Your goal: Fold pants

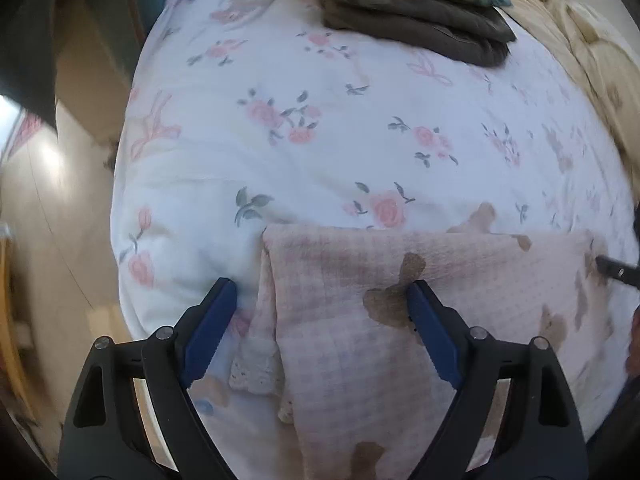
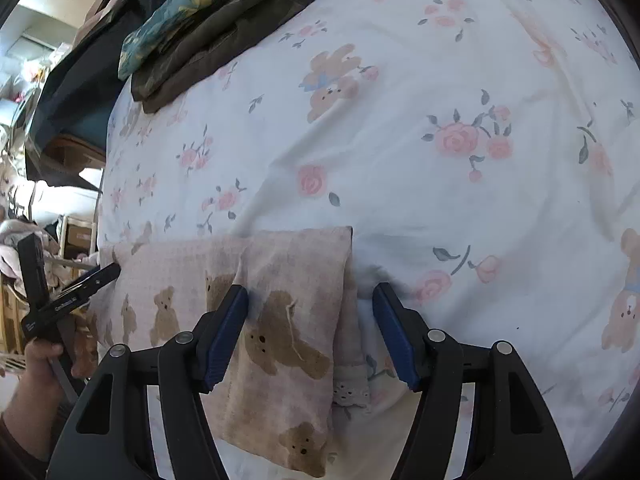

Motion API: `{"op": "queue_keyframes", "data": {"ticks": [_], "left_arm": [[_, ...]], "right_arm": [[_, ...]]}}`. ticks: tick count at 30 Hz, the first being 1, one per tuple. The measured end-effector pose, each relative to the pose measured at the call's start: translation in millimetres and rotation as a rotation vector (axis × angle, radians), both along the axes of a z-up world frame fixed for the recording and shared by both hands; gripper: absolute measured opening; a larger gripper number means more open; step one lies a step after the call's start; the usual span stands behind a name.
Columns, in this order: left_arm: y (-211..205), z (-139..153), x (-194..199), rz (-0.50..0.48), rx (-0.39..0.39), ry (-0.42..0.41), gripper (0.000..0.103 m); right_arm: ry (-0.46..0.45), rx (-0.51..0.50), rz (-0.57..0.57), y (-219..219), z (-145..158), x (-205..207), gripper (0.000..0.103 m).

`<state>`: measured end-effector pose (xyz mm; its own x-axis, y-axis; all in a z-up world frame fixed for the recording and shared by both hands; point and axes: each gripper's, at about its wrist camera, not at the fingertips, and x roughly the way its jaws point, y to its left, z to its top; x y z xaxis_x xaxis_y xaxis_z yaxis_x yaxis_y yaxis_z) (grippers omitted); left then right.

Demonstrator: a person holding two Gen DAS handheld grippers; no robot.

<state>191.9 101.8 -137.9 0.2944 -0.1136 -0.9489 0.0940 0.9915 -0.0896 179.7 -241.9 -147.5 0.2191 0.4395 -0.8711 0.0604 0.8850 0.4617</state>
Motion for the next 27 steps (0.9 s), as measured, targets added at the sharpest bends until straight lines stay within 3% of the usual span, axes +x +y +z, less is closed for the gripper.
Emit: {"op": "queue_keyframes", "data": {"ticks": [2,4,5,7,9,10,16,21,27], "left_arm": [[-0.7,1.8,0.0,0.011,-0.019,-0.005,0.082],[-4.5,4.5,-1.7,-0.017,-0.034,-0.013,0.061],[-7.0,4.0,-3.5,-0.034,-0.033,-0.013,0.056],[-13.9,4.3,-5.4,-0.085,-0.080,0.009,0.016],[-20.6,4.3,-7.5,-0.100,-0.078,0.019,0.013],[-22.9,5.0,-9.2,-0.111,-0.065,0.005,0.009],[-8.3,23.8,-16.5,-0.050,-0.116,-0.028,0.005],[-2.9,66.1,-29.5,-0.034,-0.159,-0.130,0.005],[2.3,129.3,-55.6,-0.052,-0.193,-0.315,0.005]], "right_arm": [[-0.006,-0.012,0.021,3.5,0.9,-0.2,0.068],[-0.010,-0.018,0.040,8.5,1.2,0.4,0.067],[-0.013,-0.022,0.052,11.5,1.5,0.3,0.063],[-0.029,-0.046,0.094,20.9,1.8,0.1,0.049],[-0.030,-0.045,0.134,28.1,0.1,-2.4,0.029],[-0.030,-0.042,0.159,32.4,-0.6,-3.2,0.012],[-0.089,-0.027,0.151,25.9,17.5,-8.6,0.007],[-0.215,0.005,0.137,16.8,64.6,-20.8,0.007],[-0.372,0.026,0.162,10.9,121.8,-36.3,0.006]]}}
